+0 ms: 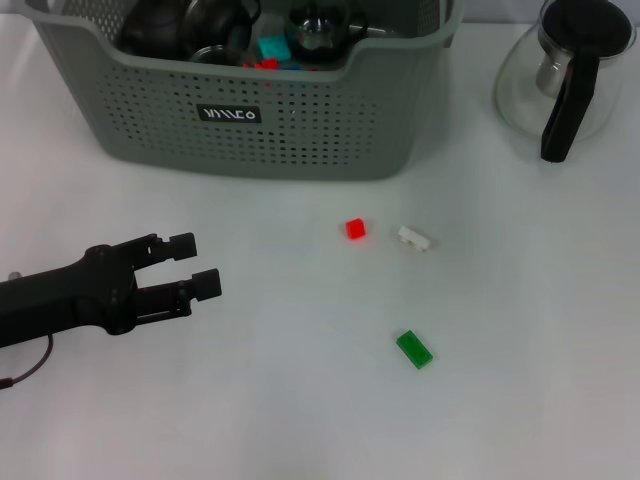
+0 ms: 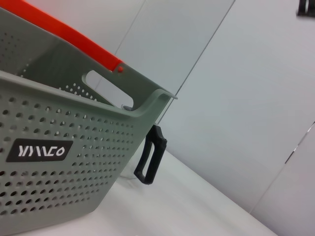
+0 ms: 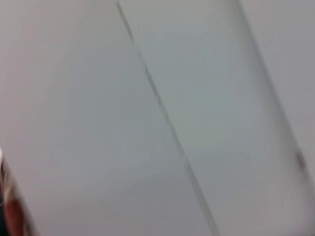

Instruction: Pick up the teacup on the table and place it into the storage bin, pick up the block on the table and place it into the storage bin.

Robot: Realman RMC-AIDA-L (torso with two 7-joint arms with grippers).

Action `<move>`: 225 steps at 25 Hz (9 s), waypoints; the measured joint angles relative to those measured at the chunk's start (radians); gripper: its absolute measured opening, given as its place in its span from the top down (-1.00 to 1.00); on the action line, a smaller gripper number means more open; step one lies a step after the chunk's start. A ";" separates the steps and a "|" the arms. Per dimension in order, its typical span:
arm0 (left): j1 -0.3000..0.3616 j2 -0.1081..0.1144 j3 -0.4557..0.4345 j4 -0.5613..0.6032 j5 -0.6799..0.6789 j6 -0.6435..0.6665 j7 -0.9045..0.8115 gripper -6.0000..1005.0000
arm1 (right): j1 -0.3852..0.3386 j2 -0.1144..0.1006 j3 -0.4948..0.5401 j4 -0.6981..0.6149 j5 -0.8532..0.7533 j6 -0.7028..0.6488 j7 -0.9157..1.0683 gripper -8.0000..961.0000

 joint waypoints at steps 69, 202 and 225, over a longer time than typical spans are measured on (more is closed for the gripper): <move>-0.018 0.006 -0.023 -0.003 0.000 -0.008 -0.037 -0.61 | 0.009 -0.085 -0.195 -0.186 -0.734 -0.291 0.061 -0.53; -0.009 0.001 -0.025 -0.017 0.001 -0.056 -0.032 -0.59 | 0.229 0.024 -0.783 0.264 -0.902 0.368 0.531 -0.53; -0.010 0.001 -0.025 -0.017 0.000 -0.060 -0.036 -0.59 | 0.255 0.027 -0.921 0.349 -0.862 0.501 0.532 -0.53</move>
